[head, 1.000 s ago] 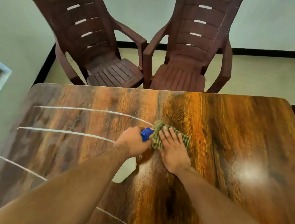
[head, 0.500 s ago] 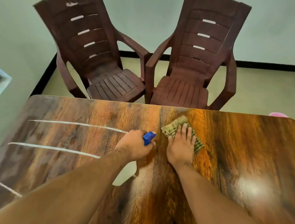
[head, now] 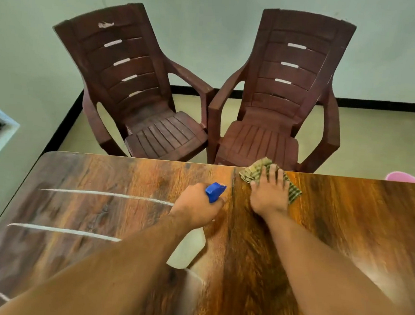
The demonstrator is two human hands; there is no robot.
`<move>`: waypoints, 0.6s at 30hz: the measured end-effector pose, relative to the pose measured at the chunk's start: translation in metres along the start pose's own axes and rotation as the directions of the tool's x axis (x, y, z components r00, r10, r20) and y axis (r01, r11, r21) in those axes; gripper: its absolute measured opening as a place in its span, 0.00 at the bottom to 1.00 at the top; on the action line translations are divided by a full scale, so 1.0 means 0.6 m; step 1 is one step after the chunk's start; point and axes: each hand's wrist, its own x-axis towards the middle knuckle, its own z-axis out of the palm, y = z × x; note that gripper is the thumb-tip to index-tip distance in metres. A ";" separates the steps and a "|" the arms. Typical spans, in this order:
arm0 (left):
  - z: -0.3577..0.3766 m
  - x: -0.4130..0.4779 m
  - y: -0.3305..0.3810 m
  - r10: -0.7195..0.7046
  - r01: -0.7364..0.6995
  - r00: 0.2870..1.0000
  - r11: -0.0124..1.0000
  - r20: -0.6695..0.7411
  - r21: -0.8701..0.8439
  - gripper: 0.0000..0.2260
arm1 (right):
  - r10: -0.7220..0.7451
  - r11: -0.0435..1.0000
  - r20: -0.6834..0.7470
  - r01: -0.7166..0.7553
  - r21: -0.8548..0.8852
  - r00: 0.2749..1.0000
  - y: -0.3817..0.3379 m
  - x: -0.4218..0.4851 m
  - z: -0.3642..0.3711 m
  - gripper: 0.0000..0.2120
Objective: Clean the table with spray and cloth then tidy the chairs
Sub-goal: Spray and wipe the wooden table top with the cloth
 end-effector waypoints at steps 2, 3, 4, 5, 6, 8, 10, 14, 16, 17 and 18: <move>-0.005 0.004 -0.009 -0.010 0.010 1.000 1.000 -0.002 0.011 0.16 | -0.167 0.986 0.010 0.167 0.018 0.986 -0.060 -0.012 0.022 0.30; -0.009 0.005 -0.015 -0.011 0.011 1.000 1.000 0.000 0.023 0.16 | -0.348 0.937 0.034 0.348 0.000 0.937 -0.074 -0.022 0.032 0.29; -0.012 0.005 -0.021 -0.012 0.012 1.000 0.999 0.003 0.038 0.15 | -0.481 0.876 0.064 0.482 0.007 0.874 -0.079 -0.026 0.030 0.29; -0.017 0.006 -0.030 -0.017 0.016 1.000 0.999 0.008 0.048 0.14 | -0.524 0.850 0.077 0.526 -0.006 0.848 -0.079 -0.018 0.027 0.29; -0.020 0.006 -0.037 -0.020 0.018 1.000 0.998 0.017 0.061 0.13 | -0.435 0.900 0.037 0.435 0.020 0.900 -0.074 -0.004 0.031 0.28; -0.030 0.001 -0.054 -0.044 0.043 0.999 0.998 0.030 0.043 0.11 | -0.066 0.995 -0.022 0.067 0.079 0.998 -0.093 -0.003 0.029 0.29; -0.036 -0.006 -0.069 -0.052 0.052 0.998 0.999 0.022 0.011 0.11 | -0.176 0.981 -0.022 0.178 0.074 0.984 -0.138 -0.018 0.039 0.29; -0.051 -0.037 -0.093 -0.047 0.046 0.998 0.999 0.034 0.029 0.12 | -0.473 0.881 0.038 0.472 0.035 0.880 -0.140 -0.031 0.052 0.29; -0.060 -0.052 -0.113 -0.059 0.057 0.998 0.998 0.034 0.039 0.12 | -0.102 0.989 -0.010 0.103 0.106 0.995 -0.155 -0.041 0.049 0.29; -0.065 -0.059 -0.122 -0.055 0.054 0.998 0.997 0.015 0.048 0.13 | -0.092 0.992 -0.014 0.093 0.081 0.996 -0.175 -0.055 0.053 0.29; -0.070 -0.067 -0.131 -0.046 0.046 0.999 0.997 -0.004 0.063 0.15 | -0.219 0.973 -0.008 0.219 0.073 0.976 -0.194 -0.074 0.065 0.28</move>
